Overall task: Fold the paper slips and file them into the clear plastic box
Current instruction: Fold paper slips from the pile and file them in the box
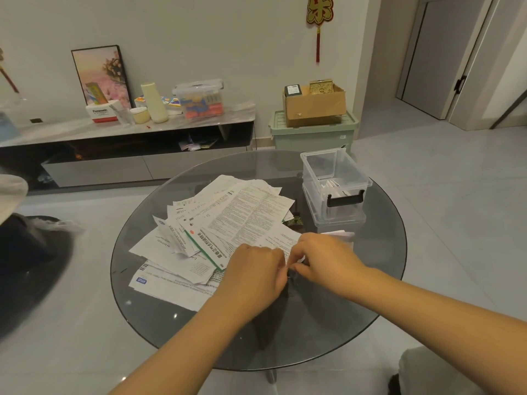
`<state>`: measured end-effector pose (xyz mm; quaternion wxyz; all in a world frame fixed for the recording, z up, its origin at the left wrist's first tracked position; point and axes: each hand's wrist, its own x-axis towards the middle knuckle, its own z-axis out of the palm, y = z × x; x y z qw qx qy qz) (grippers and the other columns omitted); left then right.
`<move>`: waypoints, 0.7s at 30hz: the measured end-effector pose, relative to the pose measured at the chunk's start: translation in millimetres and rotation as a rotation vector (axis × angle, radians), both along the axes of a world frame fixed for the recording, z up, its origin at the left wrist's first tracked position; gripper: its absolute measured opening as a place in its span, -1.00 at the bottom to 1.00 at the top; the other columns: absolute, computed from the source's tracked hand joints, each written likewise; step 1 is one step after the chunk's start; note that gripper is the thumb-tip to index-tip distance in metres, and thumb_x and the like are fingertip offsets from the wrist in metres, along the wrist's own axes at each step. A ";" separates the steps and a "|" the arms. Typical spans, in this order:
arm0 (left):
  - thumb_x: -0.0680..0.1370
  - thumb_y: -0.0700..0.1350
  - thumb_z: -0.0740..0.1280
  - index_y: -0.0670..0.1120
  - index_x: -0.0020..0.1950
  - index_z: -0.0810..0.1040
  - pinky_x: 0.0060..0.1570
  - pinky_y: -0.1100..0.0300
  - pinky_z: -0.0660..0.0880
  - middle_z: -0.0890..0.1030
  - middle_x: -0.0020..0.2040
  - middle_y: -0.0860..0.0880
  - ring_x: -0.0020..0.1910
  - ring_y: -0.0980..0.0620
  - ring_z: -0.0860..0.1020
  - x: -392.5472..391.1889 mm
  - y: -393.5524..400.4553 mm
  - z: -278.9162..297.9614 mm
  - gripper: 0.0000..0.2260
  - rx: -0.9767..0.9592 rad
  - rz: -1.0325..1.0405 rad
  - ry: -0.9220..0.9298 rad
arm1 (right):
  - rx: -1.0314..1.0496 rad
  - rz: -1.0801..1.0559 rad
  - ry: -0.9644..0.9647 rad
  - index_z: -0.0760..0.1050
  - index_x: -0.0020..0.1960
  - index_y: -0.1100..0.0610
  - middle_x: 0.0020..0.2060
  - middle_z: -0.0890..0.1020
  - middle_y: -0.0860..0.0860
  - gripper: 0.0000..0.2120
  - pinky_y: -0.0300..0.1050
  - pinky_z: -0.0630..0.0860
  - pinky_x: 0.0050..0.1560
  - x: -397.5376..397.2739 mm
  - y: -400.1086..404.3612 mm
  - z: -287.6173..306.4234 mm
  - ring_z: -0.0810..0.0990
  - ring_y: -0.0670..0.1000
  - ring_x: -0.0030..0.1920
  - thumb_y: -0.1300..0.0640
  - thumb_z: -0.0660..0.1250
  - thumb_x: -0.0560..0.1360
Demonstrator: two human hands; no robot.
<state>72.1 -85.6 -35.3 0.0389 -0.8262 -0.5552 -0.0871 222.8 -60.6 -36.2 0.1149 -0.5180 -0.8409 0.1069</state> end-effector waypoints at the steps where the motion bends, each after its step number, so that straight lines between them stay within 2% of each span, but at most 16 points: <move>1: 0.57 0.01 0.15 -0.02 0.07 0.54 -0.05 0.18 0.31 0.63 -0.03 0.01 -0.03 -0.02 0.54 -1.6 -1.2 0.5 -0.77 -0.004 -0.022 -0.029 | 0.009 -0.005 0.007 0.59 0.02 0.00 0.02 0.56 -0.04 -0.85 -0.13 0.47 -0.09 0.3 -0.3 -0.2 0.54 0.02 0.01 0.07 0.27 0.51; 4: 0.53 -0.02 0.19 0.00 0.12 0.52 -0.03 0.16 0.38 0.61 0.00 0.02 -0.03 0.00 0.53 -9.1 -4.9 0.6 -0.77 -0.037 -0.049 -0.086 | 0.005 -0.012 0.065 0.52 -0.06 0.06 -0.03 0.58 0.00 -0.90 -0.12 0.46 -0.11 4.3 -0.4 -0.7 0.53 0.03 -0.05 0.15 0.23 0.52; 6: 0.52 -0.02 0.23 0.04 0.14 0.53 0.00 0.16 0.42 0.60 0.04 0.06 0.00 0.04 0.53 -16.1 -6.3 1.2 -0.77 -0.099 -0.020 -0.189 | -0.030 -0.015 0.099 0.43 -0.14 0.05 -0.11 0.56 0.00 -0.92 -0.12 0.44 -0.14 9.4 1.8 -1.9 0.50 0.02 -0.11 0.18 0.22 0.52; 8: 0.51 -0.03 0.27 0.08 0.11 0.56 0.03 0.16 0.46 0.60 0.05 0.11 0.03 0.10 0.53 -24.2 -7.5 2.8 -0.80 -0.183 0.033 -0.326 | -0.079 -0.017 0.137 0.37 -0.18 0.06 -0.21 0.51 -0.05 -0.89 -0.22 0.38 -0.23 14.4 4.3 -3.7 0.48 0.00 -0.17 0.19 0.23 0.52; 10: 0.49 -0.03 0.32 0.13 0.00 0.57 0.01 0.21 0.47 0.60 0.00 0.19 0.01 0.17 0.53 -30.5 -6.6 6.0 -0.89 -0.292 0.069 -0.451 | -0.133 -0.031 0.212 0.40 -0.16 0.08 -0.24 0.53 -0.06 -0.91 -0.33 0.35 -0.26 20.4 5.3 -3.9 0.49 -0.02 -0.18 0.20 0.25 0.51; 12: 0.48 -0.02 0.37 0.15 -0.16 0.54 -0.13 0.31 0.41 0.59 -0.15 0.25 -0.09 0.22 0.53 -34.3 -4.1 10.0 -0.94 -0.384 0.090 -0.561 | -0.187 -0.057 0.295 0.43 -0.14 0.09 -0.23 0.56 -0.05 -0.94 -0.39 0.36 -0.24 25.5 5.3 -2.8 0.51 -0.05 -0.17 0.19 0.27 0.51; 15: 0.46 -0.04 0.42 0.04 -0.22 0.58 -0.26 0.37 0.36 0.60 -0.30 0.16 -0.33 0.27 0.51 -36.9 -0.2 10.8 -0.93 -0.431 0.128 -0.716 | -0.277 -0.090 0.408 0.46 -0.14 0.09 -0.19 0.58 -0.05 -0.95 -0.41 0.39 -0.21 29.0 5.2 -2.6 0.53 -0.07 -0.15 0.20 0.29 0.50; 18: 0.45 -0.05 0.43 -0.03 -0.20 0.58 -0.27 0.29 0.42 0.62 -0.30 0.07 -0.39 0.24 0.51 -33.6 2.7 5.0 -0.91 -0.412 0.190 -0.748 | -0.331 -0.118 0.501 0.49 -0.11 0.11 -0.13 0.62 -0.02 -0.94 -0.43 0.42 -0.20 27.2 2.4 -3.7 0.56 -0.08 -0.12 0.15 0.36 0.47; 21: 0.43 -0.02 0.43 0.04 -0.11 0.51 -0.25 0.25 0.43 0.58 -0.20 0.09 -0.24 0.18 0.51 -26.1 4.7 -1.7 -0.87 -0.321 0.241 -0.669 | -0.279 -0.170 0.516 0.47 -0.13 0.11 -0.21 0.59 -0.04 -0.86 -0.41 0.41 -0.23 21.8 -0.4 -6.4 0.52 -0.10 -0.21 0.09 0.40 0.45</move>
